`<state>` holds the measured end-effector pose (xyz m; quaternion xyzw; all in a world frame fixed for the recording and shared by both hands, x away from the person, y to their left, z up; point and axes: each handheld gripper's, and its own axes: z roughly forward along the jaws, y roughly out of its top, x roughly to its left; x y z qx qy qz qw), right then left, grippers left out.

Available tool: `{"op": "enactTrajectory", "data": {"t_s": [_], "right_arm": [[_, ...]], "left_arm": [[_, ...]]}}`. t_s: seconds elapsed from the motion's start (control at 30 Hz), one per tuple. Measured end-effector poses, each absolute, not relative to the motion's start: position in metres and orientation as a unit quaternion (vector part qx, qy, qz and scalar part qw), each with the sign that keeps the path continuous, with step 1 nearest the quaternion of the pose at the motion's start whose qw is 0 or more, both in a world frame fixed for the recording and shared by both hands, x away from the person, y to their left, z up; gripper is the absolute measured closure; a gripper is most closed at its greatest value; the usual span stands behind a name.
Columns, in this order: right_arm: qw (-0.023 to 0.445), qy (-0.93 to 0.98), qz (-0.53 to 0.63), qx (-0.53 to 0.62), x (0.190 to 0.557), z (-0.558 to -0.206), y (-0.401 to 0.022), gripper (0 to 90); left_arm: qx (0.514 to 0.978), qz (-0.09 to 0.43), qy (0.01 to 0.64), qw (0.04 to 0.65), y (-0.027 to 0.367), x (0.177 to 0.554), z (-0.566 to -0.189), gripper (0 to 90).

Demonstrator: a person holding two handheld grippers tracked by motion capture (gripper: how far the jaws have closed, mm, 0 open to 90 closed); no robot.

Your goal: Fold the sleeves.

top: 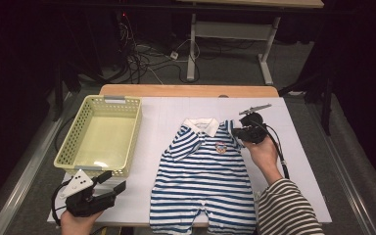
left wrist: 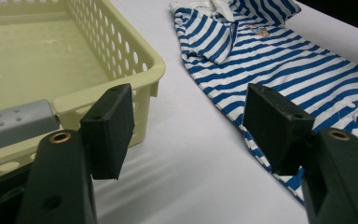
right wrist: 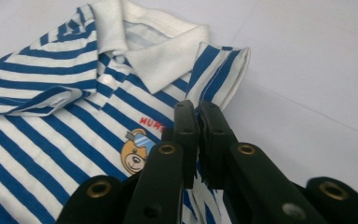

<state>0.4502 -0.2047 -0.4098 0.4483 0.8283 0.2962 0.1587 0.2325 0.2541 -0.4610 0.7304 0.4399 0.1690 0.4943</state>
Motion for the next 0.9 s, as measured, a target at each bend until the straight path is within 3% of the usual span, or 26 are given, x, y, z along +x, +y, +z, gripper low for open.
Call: {"op": "enactTrajectory", "data": {"t_s": [0.9], "right_arm": [[0.130, 0.849, 0.283, 0.426, 0.450, -0.431, -0.176, 86.9]], "left_arm": [[0.729, 0.169, 0.440, 0.496, 0.255, 0.232, -0.461, 33.0]]}}
